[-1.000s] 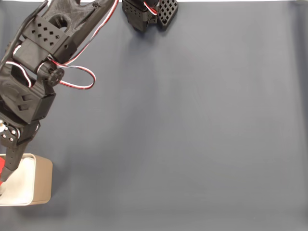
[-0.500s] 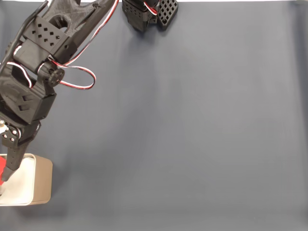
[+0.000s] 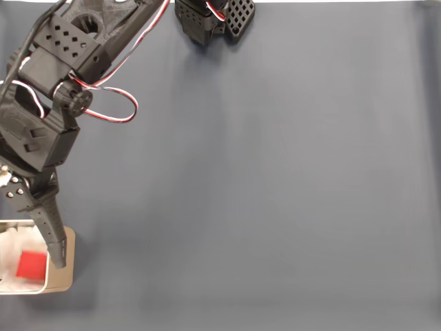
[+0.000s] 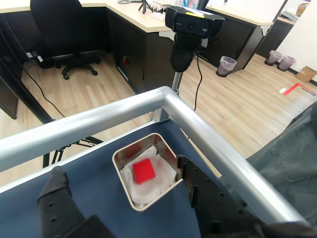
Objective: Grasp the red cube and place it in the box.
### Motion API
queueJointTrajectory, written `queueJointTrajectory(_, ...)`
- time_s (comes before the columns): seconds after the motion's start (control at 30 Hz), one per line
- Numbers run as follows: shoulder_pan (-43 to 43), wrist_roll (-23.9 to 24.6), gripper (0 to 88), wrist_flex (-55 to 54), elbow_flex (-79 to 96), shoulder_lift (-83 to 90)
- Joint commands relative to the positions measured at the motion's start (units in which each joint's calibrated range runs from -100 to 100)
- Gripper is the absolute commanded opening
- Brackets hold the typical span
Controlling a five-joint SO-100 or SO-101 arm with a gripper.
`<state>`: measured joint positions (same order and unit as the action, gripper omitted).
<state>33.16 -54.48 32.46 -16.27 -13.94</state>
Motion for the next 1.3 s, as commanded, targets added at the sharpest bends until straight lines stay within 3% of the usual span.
queueJointTrajectory(0.0, 0.8, 0.1, 49.5, 0.5, -0.4, 4.4)
queueJointTrajectory(0.87, 0.9, 1.1, 48.4, -0.2, 0.5, 4.9)
queueJointTrajectory(0.93, 0.9, 1.6, 40.2, -0.2, 0.5, 5.1)
queueJointTrajectory(1.03, 0.3, 3.8, 12.8, -0.7, -0.1, 6.3)
queueJointTrajectory(1.1, -1.1, 5.0, 1.5, -0.2, 0.4, 9.3)
queueJointTrajectory(1.27, -9.6, 7.1, 0.0, 1.3, 6.6, 22.2)
